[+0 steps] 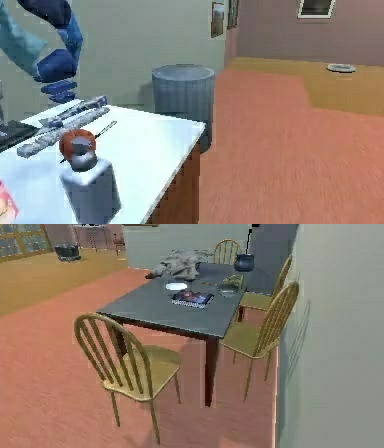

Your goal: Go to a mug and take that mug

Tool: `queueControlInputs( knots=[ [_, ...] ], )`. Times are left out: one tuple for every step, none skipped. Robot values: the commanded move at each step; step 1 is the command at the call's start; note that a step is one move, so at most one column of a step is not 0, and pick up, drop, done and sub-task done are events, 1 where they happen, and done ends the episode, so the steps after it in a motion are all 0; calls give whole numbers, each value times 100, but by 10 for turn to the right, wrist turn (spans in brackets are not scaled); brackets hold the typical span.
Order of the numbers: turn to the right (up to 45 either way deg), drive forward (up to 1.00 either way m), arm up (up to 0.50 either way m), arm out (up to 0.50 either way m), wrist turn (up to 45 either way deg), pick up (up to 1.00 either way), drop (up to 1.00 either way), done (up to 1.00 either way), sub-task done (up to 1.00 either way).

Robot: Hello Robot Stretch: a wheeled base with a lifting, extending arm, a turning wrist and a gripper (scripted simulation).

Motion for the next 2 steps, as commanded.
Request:
queueControlInputs(
  knots=[
    [450,0,0,0,0,0,0,0,0],
    [210,0,0,0,0,0,0,0,0]
  ],
)
